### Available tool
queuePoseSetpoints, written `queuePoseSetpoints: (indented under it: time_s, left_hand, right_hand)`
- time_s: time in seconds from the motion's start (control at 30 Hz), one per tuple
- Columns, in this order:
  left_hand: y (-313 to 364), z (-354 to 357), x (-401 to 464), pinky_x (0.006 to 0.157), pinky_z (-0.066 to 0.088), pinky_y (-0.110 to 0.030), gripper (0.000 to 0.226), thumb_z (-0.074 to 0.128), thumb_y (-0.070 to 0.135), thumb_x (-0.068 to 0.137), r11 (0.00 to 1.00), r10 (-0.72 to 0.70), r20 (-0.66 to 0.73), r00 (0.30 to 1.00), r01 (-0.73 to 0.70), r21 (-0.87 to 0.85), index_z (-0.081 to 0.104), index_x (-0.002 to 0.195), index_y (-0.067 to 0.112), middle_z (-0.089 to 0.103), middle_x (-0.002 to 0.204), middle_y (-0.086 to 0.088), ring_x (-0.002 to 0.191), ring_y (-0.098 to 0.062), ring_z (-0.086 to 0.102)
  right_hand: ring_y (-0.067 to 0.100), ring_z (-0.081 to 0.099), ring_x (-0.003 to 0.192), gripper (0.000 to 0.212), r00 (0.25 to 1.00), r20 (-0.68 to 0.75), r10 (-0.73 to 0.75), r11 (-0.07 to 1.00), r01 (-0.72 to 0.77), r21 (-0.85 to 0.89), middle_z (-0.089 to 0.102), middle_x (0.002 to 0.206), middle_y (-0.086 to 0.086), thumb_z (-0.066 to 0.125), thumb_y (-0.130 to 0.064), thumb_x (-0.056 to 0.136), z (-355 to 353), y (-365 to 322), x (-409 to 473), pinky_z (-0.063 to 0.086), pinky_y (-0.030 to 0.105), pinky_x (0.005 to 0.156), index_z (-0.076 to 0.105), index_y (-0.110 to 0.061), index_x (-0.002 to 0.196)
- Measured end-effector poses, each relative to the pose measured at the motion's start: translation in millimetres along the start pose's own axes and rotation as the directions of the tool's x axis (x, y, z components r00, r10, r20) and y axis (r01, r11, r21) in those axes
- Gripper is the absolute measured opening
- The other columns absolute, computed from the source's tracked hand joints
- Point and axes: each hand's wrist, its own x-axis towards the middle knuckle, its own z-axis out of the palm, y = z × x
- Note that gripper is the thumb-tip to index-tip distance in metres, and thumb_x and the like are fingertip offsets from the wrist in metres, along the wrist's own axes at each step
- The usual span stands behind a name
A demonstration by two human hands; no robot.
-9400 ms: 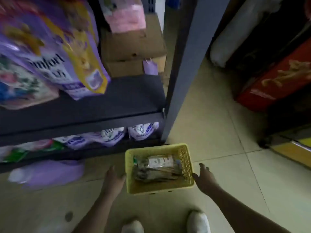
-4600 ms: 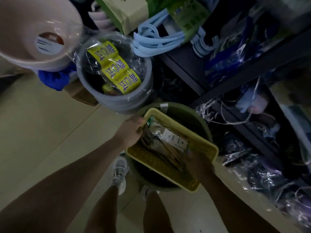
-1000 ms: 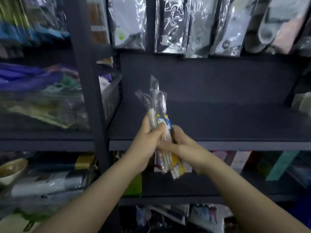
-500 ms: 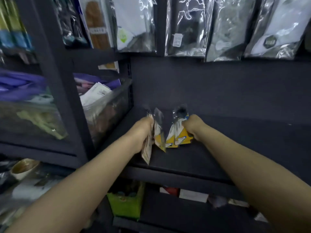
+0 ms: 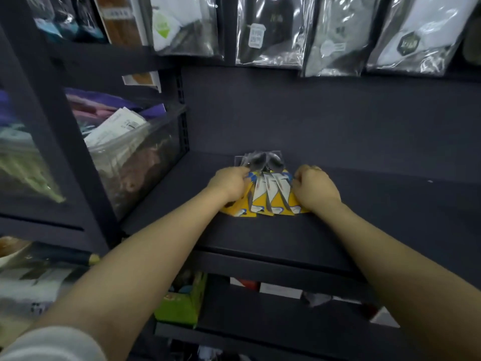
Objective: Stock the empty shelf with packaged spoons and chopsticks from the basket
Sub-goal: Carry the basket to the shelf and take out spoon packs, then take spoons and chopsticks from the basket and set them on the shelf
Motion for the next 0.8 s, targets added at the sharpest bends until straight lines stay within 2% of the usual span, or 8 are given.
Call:
queuePoseSetpoints:
  time_s: [0.13, 0.2, 0.27, 0.33, 0.43, 0.53, 0.67, 0.8]
  left_hand:
    - [-20.3, -12.0, -42.3, 0.112, 0.024, -0.025, 0.038, 0.045, 0.025, 0.094, 0.973, 0.207, -0.169, 0.964, -0.22, -0.066, 0.049, 0.131, 0.017, 0.037, 0.146, -0.013, 0.137, -0.027, 0.032]
    - [-31.9, -22.1, -90.9, 0.103, 0.029, -0.018, 0.034, 0.045, 0.022, 0.092, 0.916, 0.355, -0.269, 0.895, -0.391, -0.093, 0.058, 0.12, 0.008, 0.053, 0.132, -0.014, 0.124, -0.023, 0.048]
    - [-50.0, -27.8, -144.0, 0.094, 0.04, -0.024, 0.032, 0.042, 0.018, 0.089, 0.845, 0.509, -0.282, 0.813, -0.535, -0.016, 0.062, 0.111, 0.007, 0.062, 0.114, -0.011, 0.107, -0.02, 0.056]
    - [-90.8, -22.5, -199.3, 0.082, 0.044, -0.027, 0.027, 0.041, 0.013, 0.089, 0.844, 0.522, -0.239, 0.819, -0.536, 0.008, 0.062, 0.106, 0.006, 0.064, 0.102, -0.009, 0.095, -0.017, 0.057]
    - [-159.1, 7.6, -271.7, 0.07, 0.041, -0.024, 0.025, 0.042, 0.009, 0.086, 0.907, 0.388, -0.13, 0.912, -0.403, -0.118, 0.063, 0.098, 0.002, 0.064, 0.089, -0.013, 0.081, -0.016, 0.054]
    - [-233.5, 56.7, -340.6, 0.069, 0.042, -0.02, 0.03, 0.043, 0.02, 0.086, 0.976, 0.126, 0.132, 0.983, -0.1, -0.191, 0.063, 0.105, 0.01, 0.064, 0.093, -0.009, 0.078, -0.017, 0.059]
    - [-323.2, 137.9, -422.8, 0.066, 0.047, -0.025, 0.032, 0.044, 0.022, 0.087, 0.94, -0.223, 0.336, 0.915, 0.293, -0.172, 0.061, 0.111, 0.011, 0.065, 0.087, -0.002, 0.068, -0.017, 0.059]
    - [-376.0, 222.4, -477.0, 0.081, 0.047, -0.031, 0.035, 0.037, 0.026, 0.09, 0.861, -0.4, 0.43, 0.809, 0.492, -0.125, 0.058, 0.115, 0.014, 0.063, 0.112, -0.006, 0.095, -0.026, 0.062]
  right_hand:
    - [0.034, 0.058, 0.096, 0.018, 0.958, -0.143, -0.248, 0.951, 0.269, 0.151, 0.062, 0.102, 0.017, 0.049, -0.014, 0.089, -7.6, -28.5, -44.1, 0.048, 0.04, 0.081, 0.062, -0.003, 0.096]
    - [0.023, 0.059, 0.083, 0.017, 0.89, -0.191, -0.414, 0.869, 0.449, 0.21, 0.067, 0.09, 0.011, 0.051, -0.013, 0.087, -9.4, -51.7, -78.8, 0.048, 0.034, 0.078, 0.065, -0.004, 0.091]
    - [0.003, 0.047, 0.069, 0.019, 0.821, -0.189, -0.54, 0.773, 0.572, 0.275, 0.062, 0.078, -0.002, 0.049, -0.014, 0.085, -10.3, -73.5, -116.4, 0.041, 0.013, 0.067, 0.065, -0.005, 0.09]
    - [-0.001, 0.042, 0.066, 0.021, 0.759, -0.068, -0.647, 0.7, 0.628, 0.341, 0.055, 0.074, -0.009, 0.045, -0.013, 0.086, 14.4, -101.8, -158.7, 0.033, 0.014, 0.057, 0.065, -0.008, 0.092]
    - [0.002, 0.045, 0.064, 0.022, 0.677, 0.149, -0.721, 0.664, 0.613, 0.429, 0.06, 0.074, -0.006, 0.043, -0.014, 0.087, 84.0, -129.2, -210.8, 0.035, 0.019, 0.056, 0.064, -0.01, 0.093]
    - [0.015, 0.055, 0.062, 0.018, 0.614, 0.466, -0.637, 0.77, 0.473, 0.428, 0.062, 0.072, -0.001, 0.045, -0.015, 0.092, 181.2, -136.5, -262.4, 0.042, 0.031, 0.059, 0.062, -0.012, 0.094]
    - [0.03, 0.061, 0.097, 0.023, 0.47, 0.822, -0.322, 0.942, 0.245, 0.228, 0.064, 0.101, 0.012, 0.045, -0.019, 0.094, 325.3, -122.2, -342.7, 0.038, 0.03, 0.074, 0.061, -0.009, 0.108]
    - [0.028, 0.055, 0.114, 0.032, 0.308, 0.935, -0.175, 0.979, 0.157, 0.132, 0.059, 0.123, 0.011, 0.044, -0.018, 0.095, 443.5, -100.5, -422.7, 0.037, 0.025, 0.081, 0.053, -0.008, 0.124]
